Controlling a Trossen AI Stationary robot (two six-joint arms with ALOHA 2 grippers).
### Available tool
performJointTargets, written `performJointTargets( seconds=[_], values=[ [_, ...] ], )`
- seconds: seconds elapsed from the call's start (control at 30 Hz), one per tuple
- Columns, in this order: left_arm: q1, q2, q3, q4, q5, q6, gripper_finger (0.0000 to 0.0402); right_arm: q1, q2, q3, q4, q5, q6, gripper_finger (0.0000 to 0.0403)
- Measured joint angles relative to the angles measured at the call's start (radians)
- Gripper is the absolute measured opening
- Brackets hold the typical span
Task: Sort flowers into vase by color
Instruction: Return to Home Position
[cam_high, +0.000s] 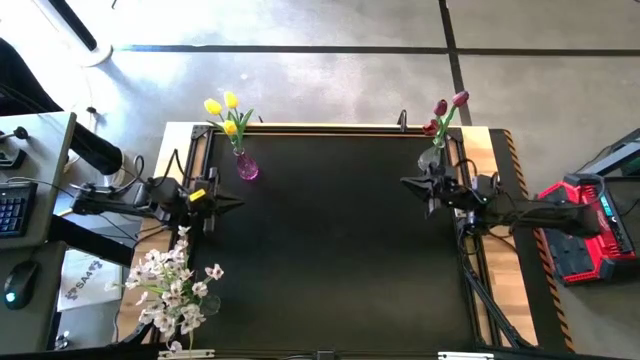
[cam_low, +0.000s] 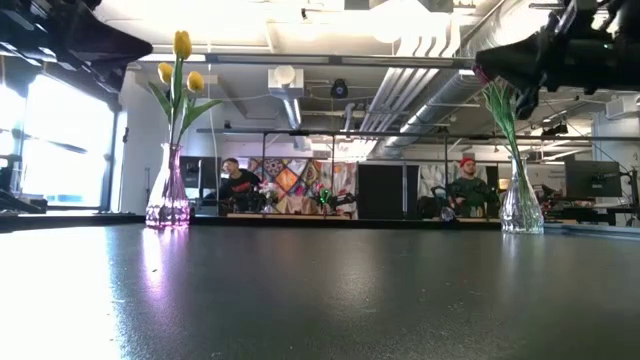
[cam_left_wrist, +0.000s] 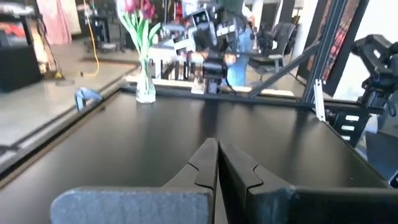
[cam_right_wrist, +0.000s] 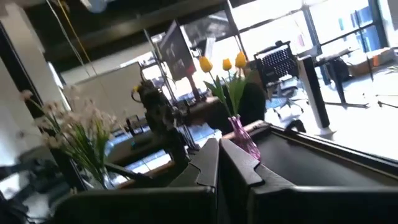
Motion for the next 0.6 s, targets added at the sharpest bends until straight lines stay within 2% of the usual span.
performJointTargets(
  seconds=[0.33,0.47,0.6],
  values=[
    [0.018,-0.137,0.003,-0.079,-0.04,0.021,0.0,-0.032,-0.344,0.022,-0.409,-0.051,-0.032,0.0],
    [0.018,-0.131,-0.011,-0.068,-0.012,0.014,0.0,-0.032,-0.332,0.009,-0.433,-0.057,-0.033,0.0],
    [0.018,-0.136,-0.085,-0.022,0.017,-0.021,0.0,-0.021,-0.335,-0.066,-0.379,-0.061,0.015,0.0]
  ],
)
